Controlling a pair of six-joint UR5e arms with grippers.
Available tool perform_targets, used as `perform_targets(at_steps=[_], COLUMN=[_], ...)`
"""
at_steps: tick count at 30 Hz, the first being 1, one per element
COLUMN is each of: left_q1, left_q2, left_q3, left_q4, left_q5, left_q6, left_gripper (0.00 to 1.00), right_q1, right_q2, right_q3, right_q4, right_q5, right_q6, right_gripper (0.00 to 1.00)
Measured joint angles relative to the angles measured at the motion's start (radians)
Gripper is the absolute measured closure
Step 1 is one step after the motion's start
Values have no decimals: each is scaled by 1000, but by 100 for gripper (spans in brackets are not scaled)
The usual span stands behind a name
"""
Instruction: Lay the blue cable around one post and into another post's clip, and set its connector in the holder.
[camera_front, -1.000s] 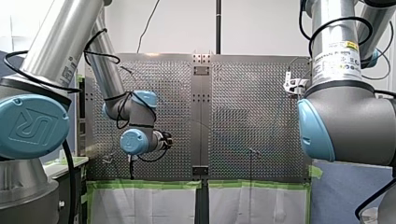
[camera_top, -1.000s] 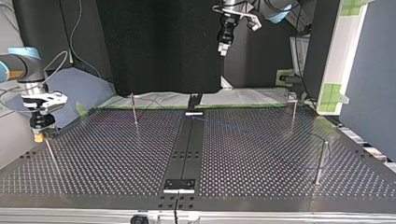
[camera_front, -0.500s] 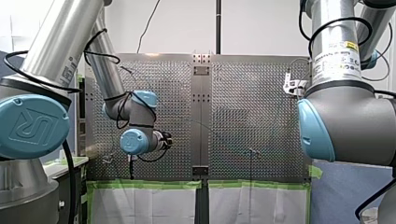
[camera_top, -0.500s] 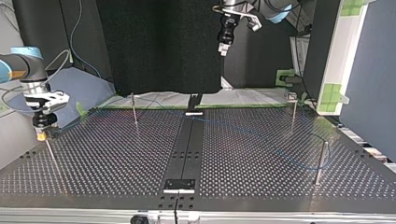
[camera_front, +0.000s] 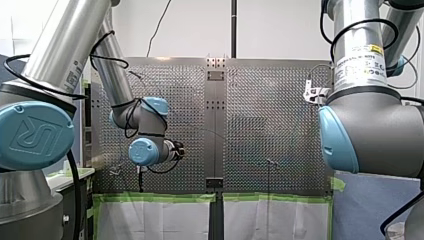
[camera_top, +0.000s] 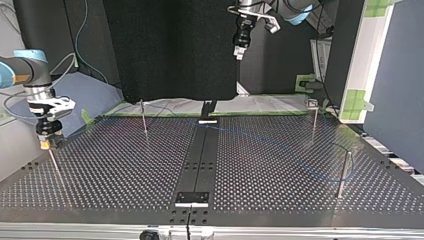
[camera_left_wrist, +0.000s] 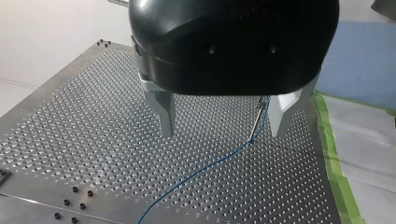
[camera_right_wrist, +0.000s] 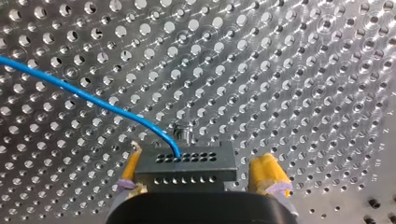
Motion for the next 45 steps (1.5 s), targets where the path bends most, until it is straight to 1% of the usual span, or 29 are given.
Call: perform_targets(at_steps=[10,11,12,14,15,17,18,19,20,21,22,23,24,25,26,30,31,35,38,41,45], left_q1=[0,0,0,0,0,0,0,0,0,0,0,0,0,0,0,0,0,0,0,0,0], left_q2=[0,0,0,0,0,0,0,0,0,0,0,0,0,0,0,0,0,0,0,0,0], left_q3=[0,0,0,0,0,0,0,0,0,0,0,0,0,0,0,0,0,0,0,0,0], left_q4=[-1,-1,-1,-1,-1,-1,-1,-1,-1,-1,-1,-1,-1,-1,-1,-1,-1,-1,-1,-1,-2], left_q5=[0,0,0,0,0,0,0,0,0,0,0,0,0,0,0,0,0,0,0,0,0], left_q6=[0,0,0,0,0,0,0,0,0,0,0,0,0,0,0,0,0,0,0,0,0], left_gripper=[0,0,0,0,0,0,0,0,0,0,0,0,0,0,0,0,0,0,0,0,0], right_q1=[3,3,3,4,4,5,5,5,5,5,5,5,6,6,6,7,7,7,7,5,2], right_q2=[2,2,2,2,2,3,3,3,3,3,3,3,3,3,3,3,3,3,3,3,3], right_q3=[1,1,1,1,1,1,1,1,1,1,1,1,1,1,1,1,1,1,1,1,1], right_q4=[3,3,2,2,2,2,2,2,2,2,2,3,3,4,4,6,7,14,23,35,43], right_q5=[1,1,1,1,1,1,1,1,1,1,1,1,0,0,0,-2,-2,-3,-2,2,22], right_q6=[-3,-3,-4,-4,-5,-5,-5,-5,-5,-5,-5,-5,-5,-5,-5,-5,-5,-9,-14,-25,-34], right_gripper=[0,2,2,18,18,33,33,45,54,54,67,75,75,85,89,89,86,86,86,86,86])
